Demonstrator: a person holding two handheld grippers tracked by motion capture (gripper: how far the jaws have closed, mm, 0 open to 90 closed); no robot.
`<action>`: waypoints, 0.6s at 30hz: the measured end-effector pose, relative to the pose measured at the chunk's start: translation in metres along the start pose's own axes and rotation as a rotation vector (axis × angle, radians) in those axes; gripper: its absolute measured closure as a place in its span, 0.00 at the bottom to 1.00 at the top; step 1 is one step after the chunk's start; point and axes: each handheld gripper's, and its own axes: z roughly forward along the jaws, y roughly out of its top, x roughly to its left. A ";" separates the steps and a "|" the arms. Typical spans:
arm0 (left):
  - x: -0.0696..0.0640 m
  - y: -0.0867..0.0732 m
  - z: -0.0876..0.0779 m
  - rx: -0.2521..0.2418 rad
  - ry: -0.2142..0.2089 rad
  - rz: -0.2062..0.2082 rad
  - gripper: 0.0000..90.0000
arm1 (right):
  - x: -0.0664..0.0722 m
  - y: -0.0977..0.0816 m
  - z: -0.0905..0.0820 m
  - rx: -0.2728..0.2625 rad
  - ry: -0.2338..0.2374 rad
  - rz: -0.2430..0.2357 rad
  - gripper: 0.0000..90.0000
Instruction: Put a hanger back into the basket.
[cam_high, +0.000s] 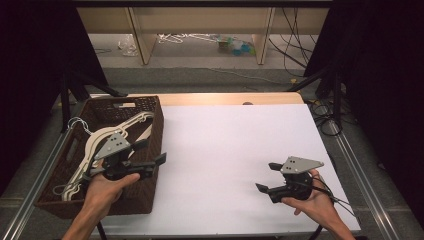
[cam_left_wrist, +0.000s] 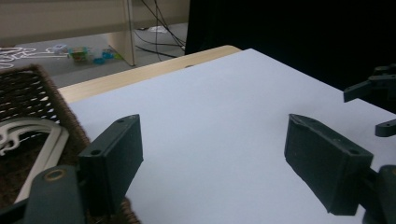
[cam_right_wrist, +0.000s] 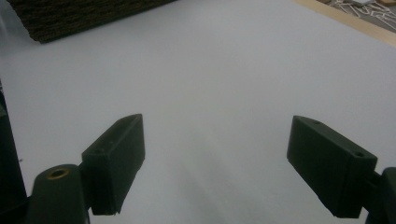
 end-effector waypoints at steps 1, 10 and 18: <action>-0.003 0.000 0.002 0.001 -0.004 0.000 0.20 | 0.001 0.000 0.000 0.001 0.003 0.007 0.22; -0.029 -0.010 0.016 0.017 -0.059 0.024 0.19 | 0.003 0.001 -0.002 -0.015 0.001 0.001 0.22; -0.047 -0.023 0.026 0.030 -0.095 0.057 0.19 | 0.008 0.003 -0.003 -0.030 -0.006 -0.007 0.22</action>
